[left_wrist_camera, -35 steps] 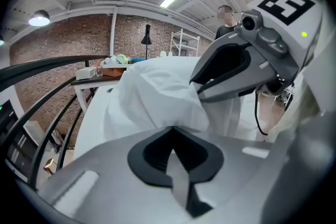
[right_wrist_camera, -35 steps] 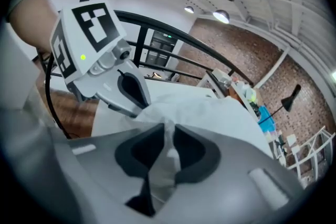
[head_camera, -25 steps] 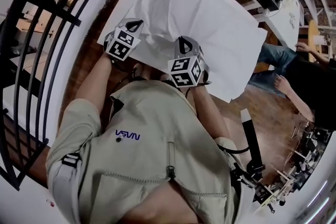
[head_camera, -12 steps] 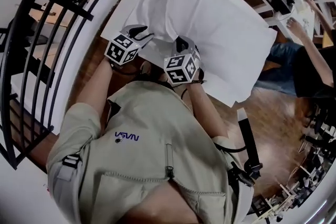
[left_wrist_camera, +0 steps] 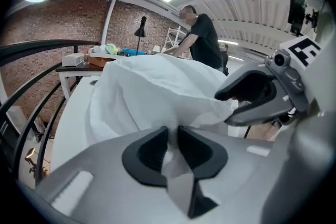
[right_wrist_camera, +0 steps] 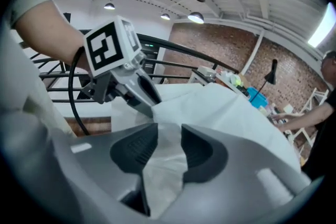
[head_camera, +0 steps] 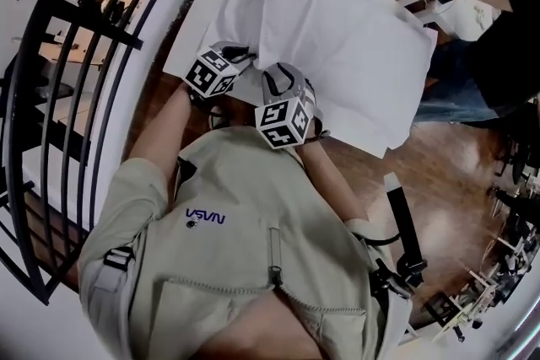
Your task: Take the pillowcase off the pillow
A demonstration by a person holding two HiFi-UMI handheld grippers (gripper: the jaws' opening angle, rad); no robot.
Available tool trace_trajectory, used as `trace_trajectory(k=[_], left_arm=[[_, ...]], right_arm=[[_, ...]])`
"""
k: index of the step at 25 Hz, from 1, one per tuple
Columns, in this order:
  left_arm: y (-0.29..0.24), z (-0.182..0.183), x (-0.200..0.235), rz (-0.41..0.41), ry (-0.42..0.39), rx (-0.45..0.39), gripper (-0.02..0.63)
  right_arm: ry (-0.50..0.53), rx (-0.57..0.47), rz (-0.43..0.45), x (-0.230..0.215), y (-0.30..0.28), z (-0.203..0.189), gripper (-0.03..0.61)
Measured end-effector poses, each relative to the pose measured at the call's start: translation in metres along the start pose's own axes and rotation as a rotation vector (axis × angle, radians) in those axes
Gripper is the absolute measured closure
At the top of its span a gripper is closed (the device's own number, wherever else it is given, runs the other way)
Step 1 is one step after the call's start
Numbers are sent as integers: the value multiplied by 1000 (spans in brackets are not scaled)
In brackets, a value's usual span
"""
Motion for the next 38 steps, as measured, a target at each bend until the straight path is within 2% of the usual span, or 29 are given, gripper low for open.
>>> trace_trajectory(k=[3,6,7,9,12,14,18,26,30,34,36,38], left_arm=[[0,10,0,-16,-2,7,585],[5,21,-2,-52,61,0,592],[7,25,-2,-57,76,-3,593],[11,33,-1,-64,94,-12,594],[14,48,-1,-77,107,-32,595],[16,59,-2,-84,104,-43,596],[24,75,1,-85,118,-82,597],[40,80,7,-75,199,-156,598],[45,63,8,-62,237,-161,598],[44,37,15,-51,343,-166,600],[46,39,17,-58,380,-182,600],[48,51,13,-64,367,-185,600]], right_arm=[[-6,51,27,23,-13,3,380],[13,102,-27,29,-31,4,364],[11,113,-57,26,-36,5,376],[-1,117,-105,19,-36,7,457],[-7,86,-145,9,-20,10,537],[-14,65,-156,4,-9,11,563],[-25,48,-161,-7,14,8,572],[22,96,-144,-17,37,-20,574],[46,152,-104,-13,27,-37,574],[91,198,-37,6,8,-46,574],[129,211,-22,11,7,-44,574],[146,207,-18,9,11,-44,574]])
Point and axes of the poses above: the fingertips, and each gripper's own axes: y backward along the fingers, x to its left, z out of its top, the point moved 9 cm from there along y, backward along the fingers, and after that the axes turned 9 degrees about y, right-handed, at the moved point
